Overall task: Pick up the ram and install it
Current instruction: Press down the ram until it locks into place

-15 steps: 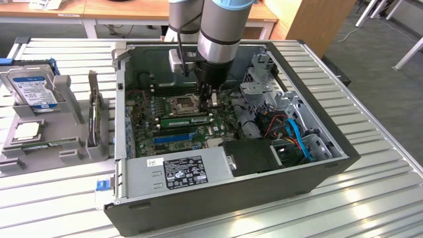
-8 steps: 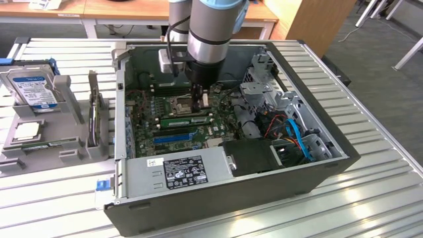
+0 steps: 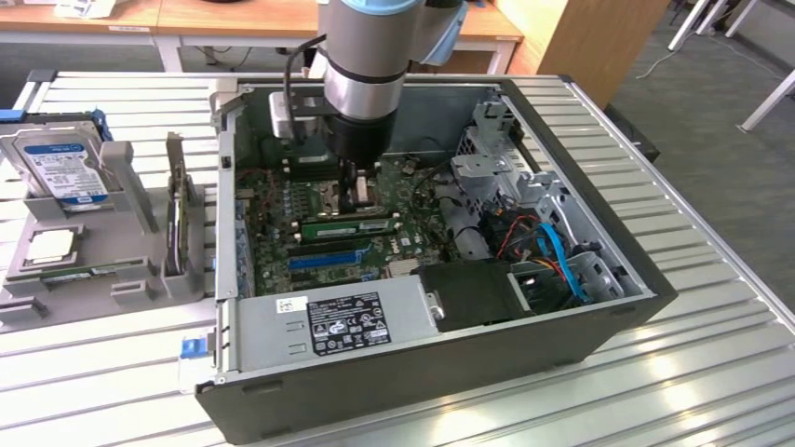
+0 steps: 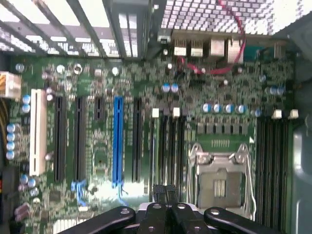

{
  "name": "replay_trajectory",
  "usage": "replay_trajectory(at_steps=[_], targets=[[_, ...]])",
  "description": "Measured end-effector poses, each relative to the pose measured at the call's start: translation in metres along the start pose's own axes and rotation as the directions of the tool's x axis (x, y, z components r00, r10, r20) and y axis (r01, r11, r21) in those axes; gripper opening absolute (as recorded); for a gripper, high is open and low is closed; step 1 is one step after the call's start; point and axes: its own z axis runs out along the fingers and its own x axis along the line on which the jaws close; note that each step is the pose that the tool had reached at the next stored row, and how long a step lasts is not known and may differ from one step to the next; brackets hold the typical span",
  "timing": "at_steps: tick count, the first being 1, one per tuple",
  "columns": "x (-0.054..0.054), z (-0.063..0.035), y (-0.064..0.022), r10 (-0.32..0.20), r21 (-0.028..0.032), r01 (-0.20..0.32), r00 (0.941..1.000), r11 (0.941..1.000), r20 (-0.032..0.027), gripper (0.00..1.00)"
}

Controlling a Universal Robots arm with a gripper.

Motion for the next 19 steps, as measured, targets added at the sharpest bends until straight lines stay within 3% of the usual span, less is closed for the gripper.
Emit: replay_trajectory(at_steps=[6, 19], targets=[[0.0, 0.0002, 0.0153, 0.0, 0.0, 0.0, 1.0, 1.0, 0.0, 0.1], [0.0, 0.0002, 0.0191, 0.0, 0.0002, 0.0, 1.0, 1.0, 0.0, 0.1]])
